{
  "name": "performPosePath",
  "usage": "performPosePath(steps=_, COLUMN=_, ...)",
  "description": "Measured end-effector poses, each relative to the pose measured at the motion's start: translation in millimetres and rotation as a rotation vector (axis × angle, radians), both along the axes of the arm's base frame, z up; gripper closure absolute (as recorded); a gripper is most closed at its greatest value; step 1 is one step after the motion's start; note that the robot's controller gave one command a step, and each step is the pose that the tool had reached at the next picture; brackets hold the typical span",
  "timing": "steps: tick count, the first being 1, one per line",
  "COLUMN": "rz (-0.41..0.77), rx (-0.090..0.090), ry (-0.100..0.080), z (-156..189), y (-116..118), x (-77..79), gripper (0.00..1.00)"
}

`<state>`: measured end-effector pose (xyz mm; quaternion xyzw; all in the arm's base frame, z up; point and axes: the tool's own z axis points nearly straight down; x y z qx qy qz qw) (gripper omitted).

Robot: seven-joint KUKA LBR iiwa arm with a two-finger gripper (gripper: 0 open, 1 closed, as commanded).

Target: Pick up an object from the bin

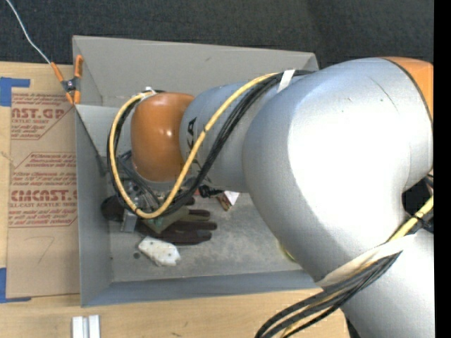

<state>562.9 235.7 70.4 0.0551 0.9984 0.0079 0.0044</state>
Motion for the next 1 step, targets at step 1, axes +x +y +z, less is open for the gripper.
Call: performPosePath(steps=1, rz=0.009, rx=0.0, ry=0.003, z=86.6, y=1.7, x=-1.7, gripper=1.0)
